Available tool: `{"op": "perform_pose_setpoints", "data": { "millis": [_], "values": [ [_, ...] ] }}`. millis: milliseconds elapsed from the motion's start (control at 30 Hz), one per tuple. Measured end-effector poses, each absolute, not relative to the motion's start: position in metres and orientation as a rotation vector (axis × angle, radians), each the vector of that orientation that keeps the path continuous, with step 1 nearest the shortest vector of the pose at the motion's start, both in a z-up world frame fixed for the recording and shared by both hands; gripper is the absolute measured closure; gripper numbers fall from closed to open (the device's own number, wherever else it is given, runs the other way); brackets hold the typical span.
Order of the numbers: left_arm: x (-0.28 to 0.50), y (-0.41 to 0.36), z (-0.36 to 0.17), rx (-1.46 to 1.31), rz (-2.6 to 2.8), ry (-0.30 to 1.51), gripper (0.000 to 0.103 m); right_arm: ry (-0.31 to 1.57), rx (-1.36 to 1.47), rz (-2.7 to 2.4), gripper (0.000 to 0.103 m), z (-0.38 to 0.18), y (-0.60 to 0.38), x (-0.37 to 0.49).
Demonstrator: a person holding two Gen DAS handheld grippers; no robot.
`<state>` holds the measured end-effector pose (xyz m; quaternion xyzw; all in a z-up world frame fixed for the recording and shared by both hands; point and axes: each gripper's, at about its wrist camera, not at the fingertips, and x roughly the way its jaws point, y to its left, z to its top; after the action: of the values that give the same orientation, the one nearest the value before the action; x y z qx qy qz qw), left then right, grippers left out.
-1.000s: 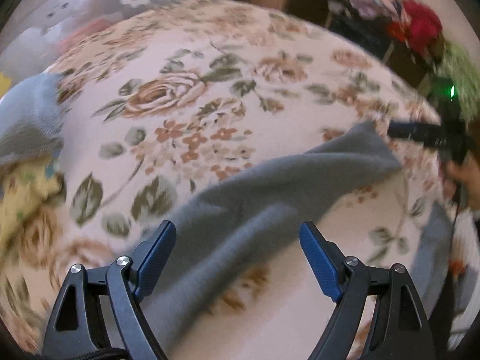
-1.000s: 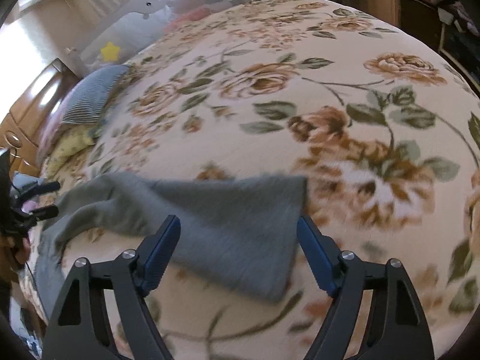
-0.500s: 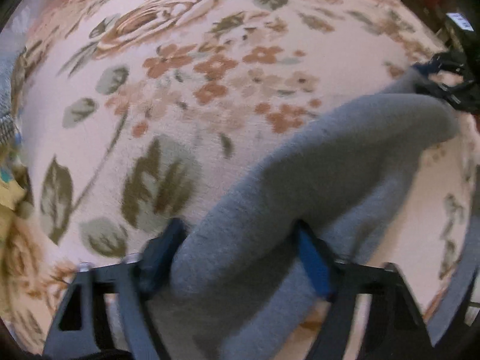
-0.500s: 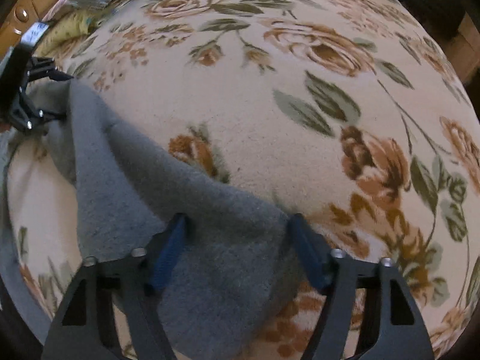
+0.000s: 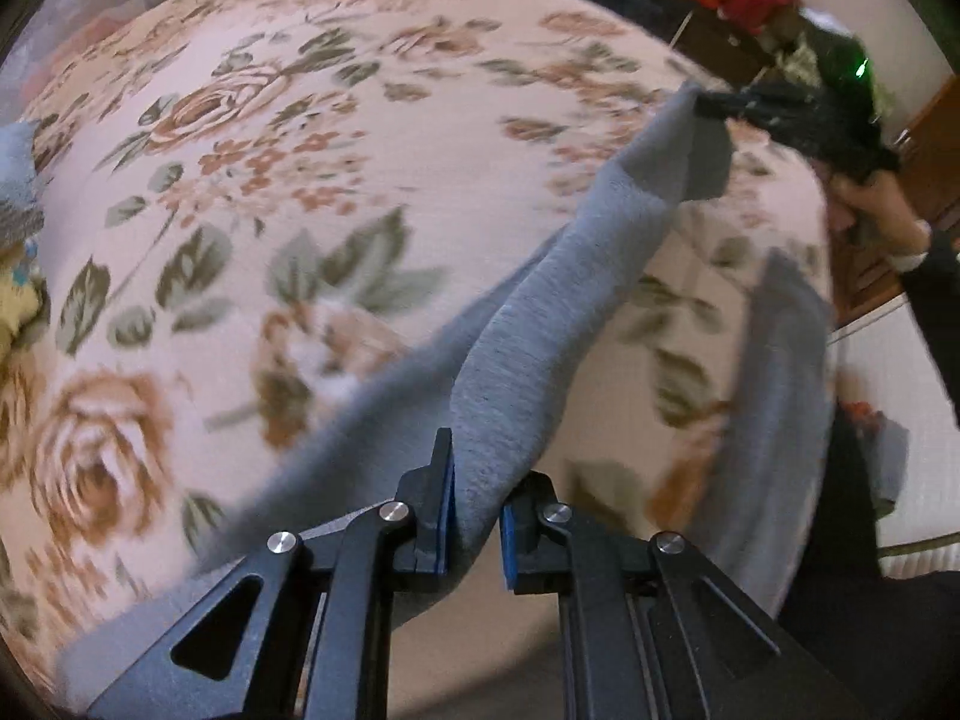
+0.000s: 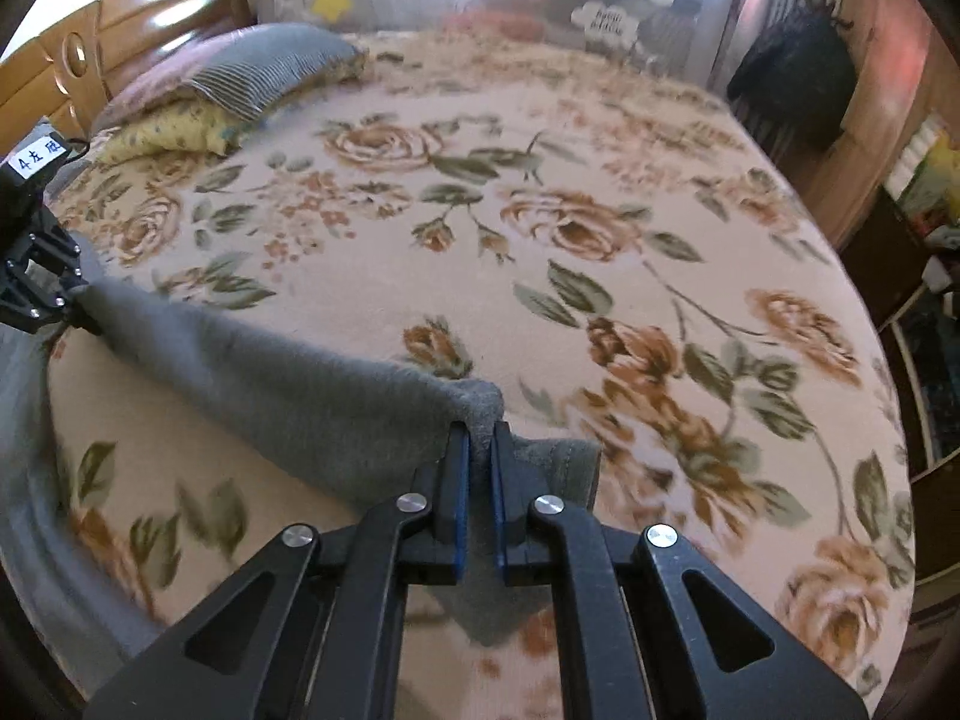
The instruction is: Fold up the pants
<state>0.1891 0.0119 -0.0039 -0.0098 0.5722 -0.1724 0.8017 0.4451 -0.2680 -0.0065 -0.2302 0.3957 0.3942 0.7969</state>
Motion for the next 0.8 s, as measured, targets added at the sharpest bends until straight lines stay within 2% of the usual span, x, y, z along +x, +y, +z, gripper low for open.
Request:
{"op": "perform_pose_setpoints", "data": {
  "millis": [367,800],
  "values": [
    [0.122,-0.040,0.010,-0.098,-0.410,1.142,0.092,0.733,-0.378,0.887,0.096,0.010,-0.357,0.353],
    [0.062,-0.082,-0.012,-0.055,-0.363,1.115,0.092,0.796,-0.265,0.890,0.096,-0.029,-0.425,0.279]
  ]
}}
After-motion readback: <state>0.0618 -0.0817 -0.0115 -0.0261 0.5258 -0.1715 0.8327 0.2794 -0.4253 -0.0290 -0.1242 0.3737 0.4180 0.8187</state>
